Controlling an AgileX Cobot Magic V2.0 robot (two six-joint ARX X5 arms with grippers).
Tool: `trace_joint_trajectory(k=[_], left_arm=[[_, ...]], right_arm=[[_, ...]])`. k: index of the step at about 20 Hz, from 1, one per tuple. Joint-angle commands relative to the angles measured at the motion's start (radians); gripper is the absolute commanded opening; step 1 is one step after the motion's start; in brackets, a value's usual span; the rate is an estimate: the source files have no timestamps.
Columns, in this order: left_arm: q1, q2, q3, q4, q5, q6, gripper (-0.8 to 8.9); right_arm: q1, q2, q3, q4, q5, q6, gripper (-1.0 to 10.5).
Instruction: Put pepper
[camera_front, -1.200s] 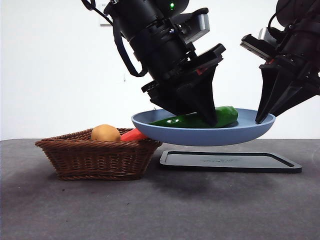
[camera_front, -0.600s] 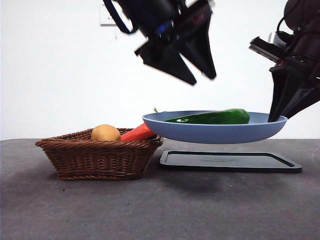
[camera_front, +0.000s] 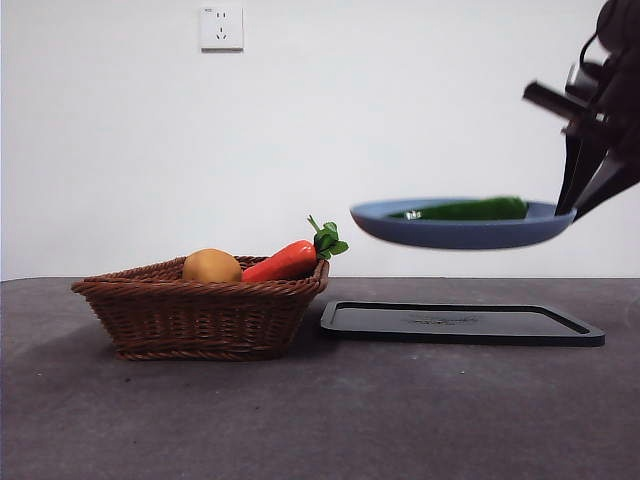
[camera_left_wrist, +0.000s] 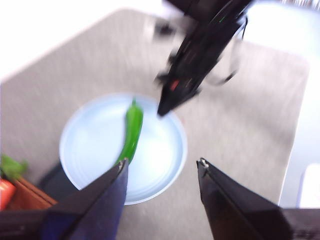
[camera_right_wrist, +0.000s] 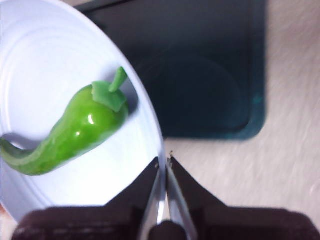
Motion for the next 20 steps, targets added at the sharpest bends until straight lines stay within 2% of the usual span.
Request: trace_joint_trajectory(k=[1, 6, 9, 15, 18, 20], left_arm=[[-0.004, -0.04, 0.023, -0.009, -0.002, -0.006, 2.49], [-0.005, -0.105, 0.023, -0.029, -0.002, -0.014, 2.49], [-0.005, -0.109, 0.023, -0.053, -0.002, -0.034, 2.49], [-0.005, -0.109, 0.023, -0.053, -0.002, -0.039, 2.49], [-0.005, -0.109, 0.023, -0.053, -0.001, -0.048, 2.49], [-0.005, -0.109, 0.023, -0.058, 0.0, -0.059, 2.49]], right_arm=[[-0.005, 0.097, 0.078, 0.002, -0.009, 0.006, 0.0], [-0.011, 0.29, 0.204, 0.01, -0.009, -0.005, 0.0], [-0.015, 0.352, 0.221, 0.029, -0.01, -0.014, 0.0], [-0.024, 0.394, 0.221, 0.058, -0.007, -0.031, 0.0], [-0.026, 0.399, 0.221, 0.059, 0.04, -0.039, 0.0], [-0.026, 0.399, 0.221, 0.061, 0.04, -0.043, 0.0]])
